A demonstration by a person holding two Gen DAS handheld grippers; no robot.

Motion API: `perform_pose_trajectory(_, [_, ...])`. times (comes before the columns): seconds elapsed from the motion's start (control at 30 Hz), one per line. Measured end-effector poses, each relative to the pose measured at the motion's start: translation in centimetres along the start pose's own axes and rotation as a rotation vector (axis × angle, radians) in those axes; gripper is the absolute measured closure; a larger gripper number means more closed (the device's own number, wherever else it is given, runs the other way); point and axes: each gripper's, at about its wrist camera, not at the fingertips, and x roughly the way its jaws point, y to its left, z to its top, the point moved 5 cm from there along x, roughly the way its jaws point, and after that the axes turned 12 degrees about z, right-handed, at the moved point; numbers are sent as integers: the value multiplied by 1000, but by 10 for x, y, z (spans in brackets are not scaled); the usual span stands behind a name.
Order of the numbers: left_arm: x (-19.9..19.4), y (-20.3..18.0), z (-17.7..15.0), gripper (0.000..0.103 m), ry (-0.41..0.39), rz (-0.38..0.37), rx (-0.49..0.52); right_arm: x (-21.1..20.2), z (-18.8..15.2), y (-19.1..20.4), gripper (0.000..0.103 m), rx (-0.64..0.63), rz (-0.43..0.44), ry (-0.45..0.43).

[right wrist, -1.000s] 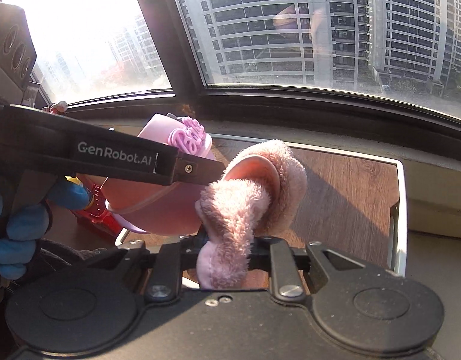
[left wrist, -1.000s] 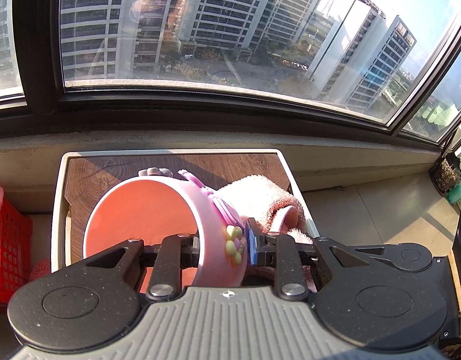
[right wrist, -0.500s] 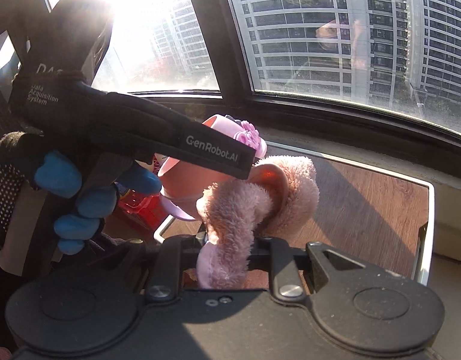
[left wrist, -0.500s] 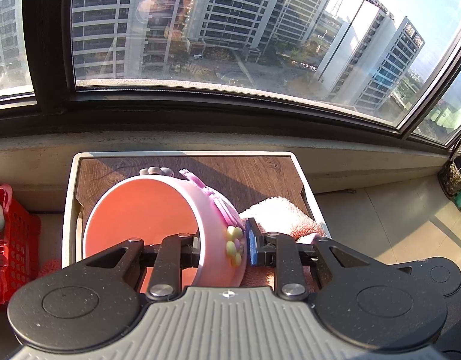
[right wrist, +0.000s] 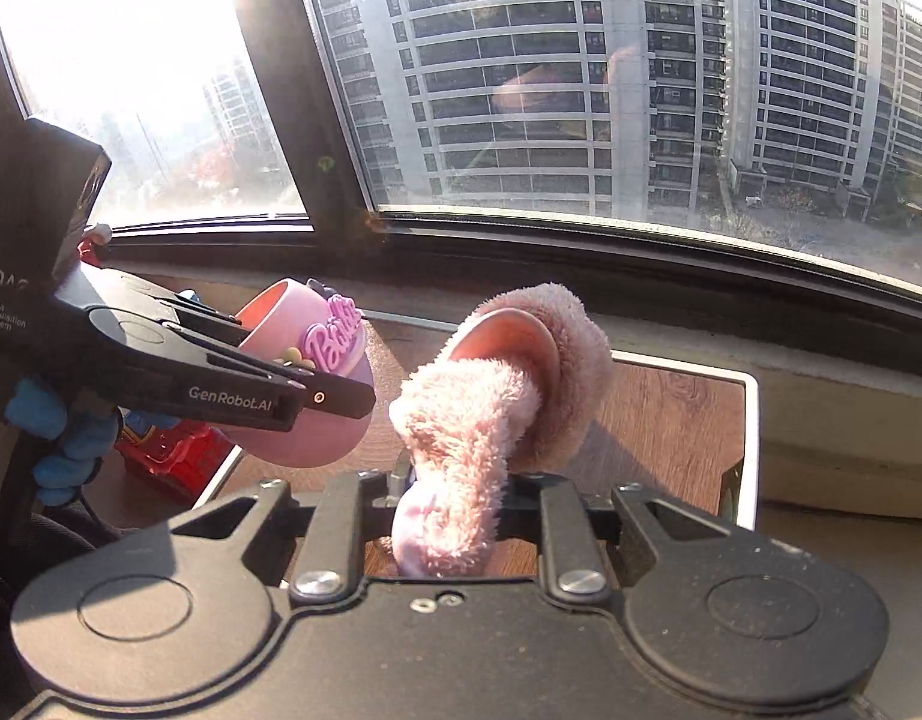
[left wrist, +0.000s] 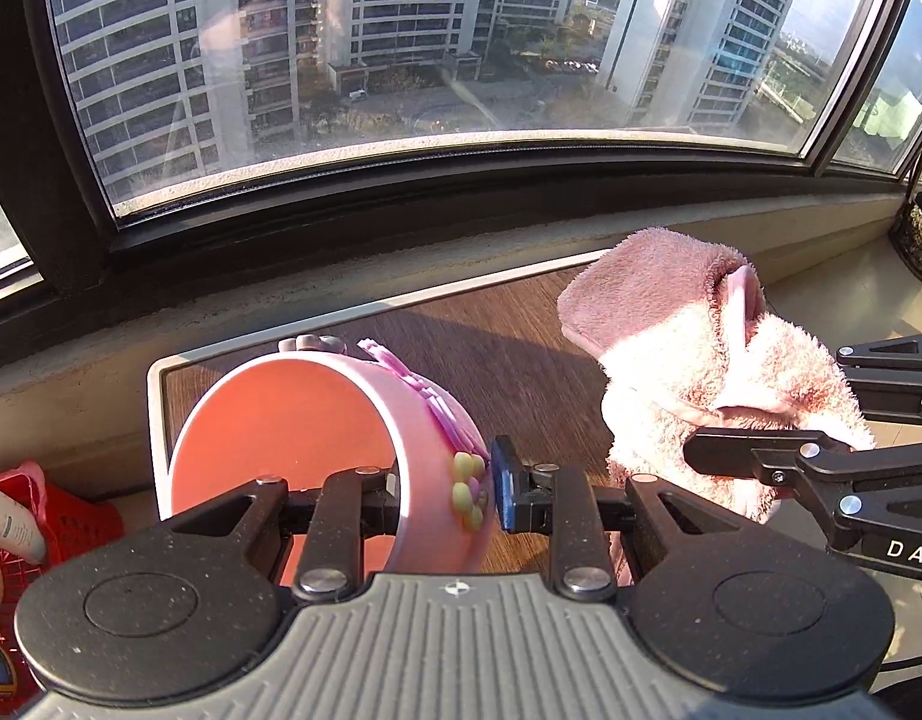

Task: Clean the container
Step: 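Lower the cup onto the tray with the left tool while the right tool drops the towel beside it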

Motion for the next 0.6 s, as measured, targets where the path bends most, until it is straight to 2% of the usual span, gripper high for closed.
perform_pose_trajectory(0.17, [23, -7, -1, 79, 38, -13, 58, 22, -3, -21, 84, 27, -48, 39])
perform_pose_trajectory(0.33, [37, -11, -4, 79, 71, -25, 73, 41, -12, -33, 84, 42, -76, 86])
perform_pose_trajectory(0.6, [38, -17, -1, 79, 55, -32, 92, 52, -17, -40, 77, 73, -94, 103])
